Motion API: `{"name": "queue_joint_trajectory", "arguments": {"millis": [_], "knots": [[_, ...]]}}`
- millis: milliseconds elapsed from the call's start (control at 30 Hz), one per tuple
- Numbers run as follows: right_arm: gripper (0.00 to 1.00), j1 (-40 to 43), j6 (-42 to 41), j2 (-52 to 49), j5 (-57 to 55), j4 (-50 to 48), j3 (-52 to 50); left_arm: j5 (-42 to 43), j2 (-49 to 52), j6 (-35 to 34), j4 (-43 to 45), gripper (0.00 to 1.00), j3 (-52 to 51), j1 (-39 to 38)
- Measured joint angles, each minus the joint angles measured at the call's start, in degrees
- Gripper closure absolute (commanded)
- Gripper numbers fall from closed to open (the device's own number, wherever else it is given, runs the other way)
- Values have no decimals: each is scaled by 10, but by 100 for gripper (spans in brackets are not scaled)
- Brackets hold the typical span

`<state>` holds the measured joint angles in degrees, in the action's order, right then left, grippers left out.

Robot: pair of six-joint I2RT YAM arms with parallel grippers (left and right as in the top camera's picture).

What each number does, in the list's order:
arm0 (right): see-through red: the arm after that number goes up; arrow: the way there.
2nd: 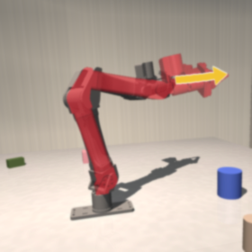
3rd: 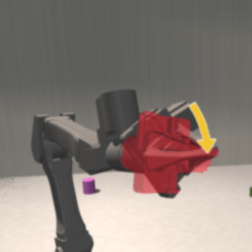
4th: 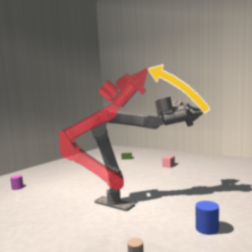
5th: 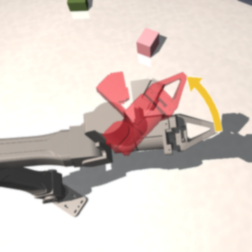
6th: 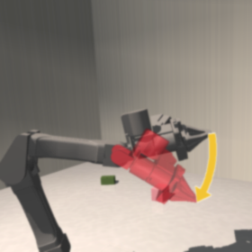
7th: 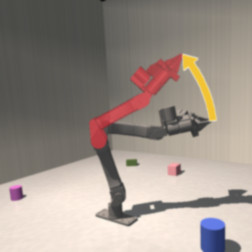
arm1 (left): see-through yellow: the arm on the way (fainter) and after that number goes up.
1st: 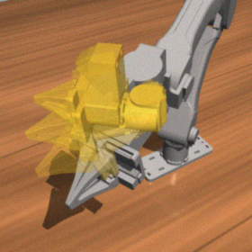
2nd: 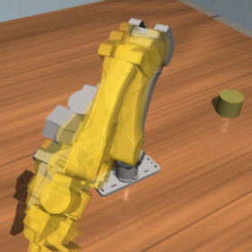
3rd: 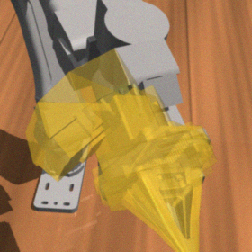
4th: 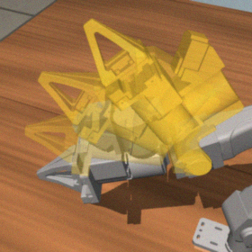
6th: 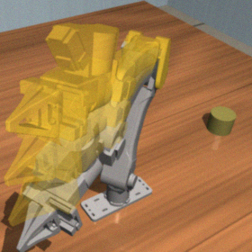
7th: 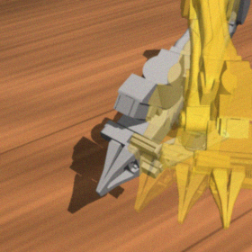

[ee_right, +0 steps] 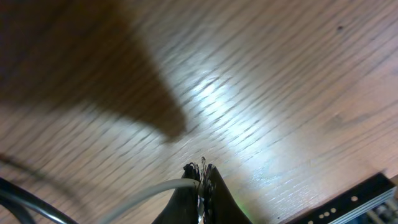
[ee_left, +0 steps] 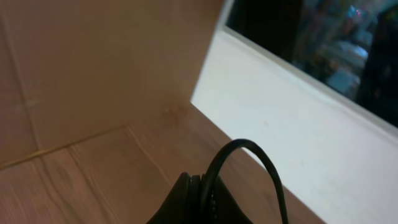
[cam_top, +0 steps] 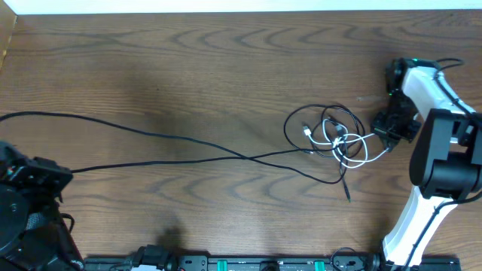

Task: Untangle cables

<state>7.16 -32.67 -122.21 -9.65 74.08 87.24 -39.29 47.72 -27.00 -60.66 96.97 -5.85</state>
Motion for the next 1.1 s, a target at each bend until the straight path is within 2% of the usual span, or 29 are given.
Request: {"name": "queue_joint_trajectory", "arguments": {"millis": [300, 433, 567, 633, 667, 700, 733, 767, 800, 867, 900, 967, 1000, 1033, 1067, 1100], "knots": [[99, -6, -14, 0, 12, -3, 0, -164, 4, -2, 103, 92, 0, 0], [89, -7, -40, 0, 9, -4, -1, -221, 5, 3, 108, 92, 0, 0], [80, -7, -15, 0, 54, -22, -1, -223, 5, 5, 101, 93, 0, 0], [71, -10, 14, 0, 89, -28, -1, -201, 6, 6, 98, 93, 0, 0], [62, -13, 29, 0, 107, -28, -1, -184, 7, 7, 97, 92, 0, 0], [49, -16, 47, 0, 126, -29, -1, -164, 8, 10, 96, 93, 0, 0], [26, -22, 70, 0, 149, -29, -1, -137, 10, 16, 97, 93, 0, 0], [13, -28, 89, 0, 169, -30, -1, -112, 13, 21, 96, 93, 0, 0], [6, -37, 112, 0, 191, -29, -1, -80, 17, 29, 96, 93, 0, 0], [4, -58, 154, 0, 226, -27, -1, -20, 30, 47, 94, 93, 0, 0], [5, -71, 173, 0, 240, -27, -1, 10, 38, 56, 90, 93, 0, 0], [15, -96, 197, 0, 257, -27, -1, 75, 60, 75, 76, 93, -1, 0], [15, -108, 208, 0, 264, -27, -1, 108, 74, 83, 66, 93, -1, 0], [14, -118, 213, 0, 269, -25, -1, 134, 87, 90, 58, 93, -2, 0], [1, -127, 215, 0, 273, -22, -1, 157, 100, 97, 51, 93, -2, 0], [1, -136, 215, 0, 278, -14, 0, 179, 112, 104, 46, 92, -3, 0]]}}
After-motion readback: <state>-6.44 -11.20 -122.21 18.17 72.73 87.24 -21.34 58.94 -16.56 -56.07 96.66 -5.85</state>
